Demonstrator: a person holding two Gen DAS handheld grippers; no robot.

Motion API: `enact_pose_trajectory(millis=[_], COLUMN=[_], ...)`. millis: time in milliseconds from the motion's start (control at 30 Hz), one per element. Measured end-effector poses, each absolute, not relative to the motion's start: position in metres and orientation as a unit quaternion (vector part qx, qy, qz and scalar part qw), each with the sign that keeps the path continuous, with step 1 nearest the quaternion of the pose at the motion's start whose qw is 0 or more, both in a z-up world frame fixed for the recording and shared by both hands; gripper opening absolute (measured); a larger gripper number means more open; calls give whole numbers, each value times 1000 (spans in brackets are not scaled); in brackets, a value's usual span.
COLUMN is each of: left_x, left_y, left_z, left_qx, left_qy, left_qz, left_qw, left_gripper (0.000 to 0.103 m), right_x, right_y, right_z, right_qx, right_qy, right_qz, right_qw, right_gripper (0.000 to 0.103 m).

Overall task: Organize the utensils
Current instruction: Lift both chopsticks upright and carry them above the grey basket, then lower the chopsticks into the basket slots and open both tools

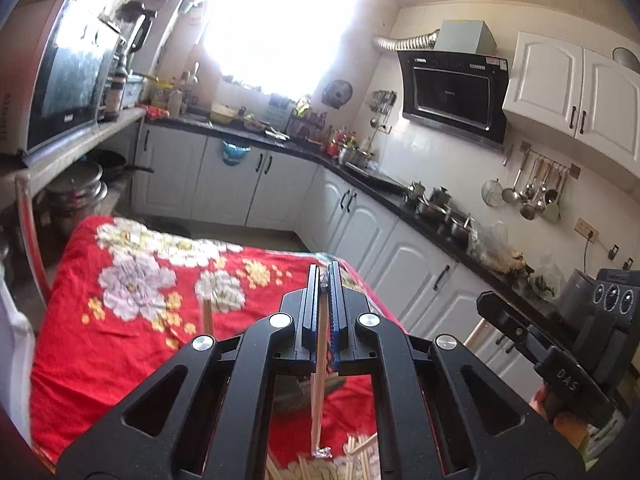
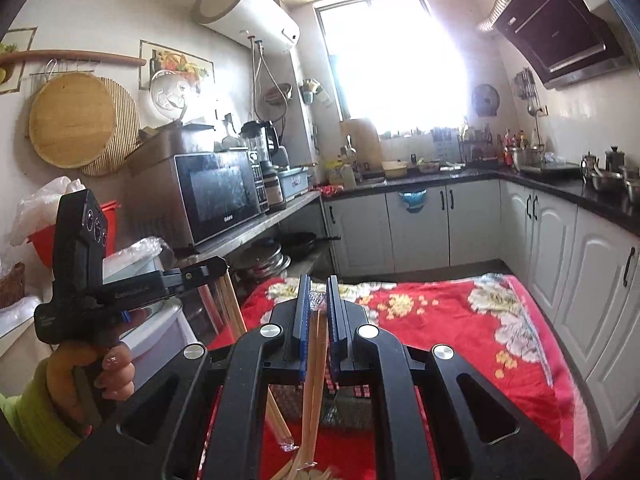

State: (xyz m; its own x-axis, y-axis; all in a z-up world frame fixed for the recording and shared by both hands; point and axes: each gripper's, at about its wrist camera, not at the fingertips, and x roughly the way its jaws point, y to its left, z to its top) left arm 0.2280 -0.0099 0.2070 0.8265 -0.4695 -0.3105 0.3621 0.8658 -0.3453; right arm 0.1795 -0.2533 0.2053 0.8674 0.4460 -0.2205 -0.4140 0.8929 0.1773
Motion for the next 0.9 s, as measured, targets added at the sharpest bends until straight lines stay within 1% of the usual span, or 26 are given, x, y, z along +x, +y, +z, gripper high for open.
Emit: enact_pose_trajectory(millis=[233,433,667,900], left_x=[243,261,275,291], left_y=[-12,-13,-24,-29], left_z=[229,233,224,202], left_qx=[-125,-123,-106,-100], left_qy=[168,160,154,166], left_qz=[-198,-185,-170,-158], left_qw=[958,962,967,968], left_gripper=[2,2,2,2], right_x=[195,211,230,248], right_y=[-253,-250,-249,-247], right_z=[230,242,241,228], right_qx=[53,37,32,33], right_qy=[102,84,73,79], right_qz=[210,192,184,182], right_qw=[971,977,980,980], right_gripper=[8,8,8,8])
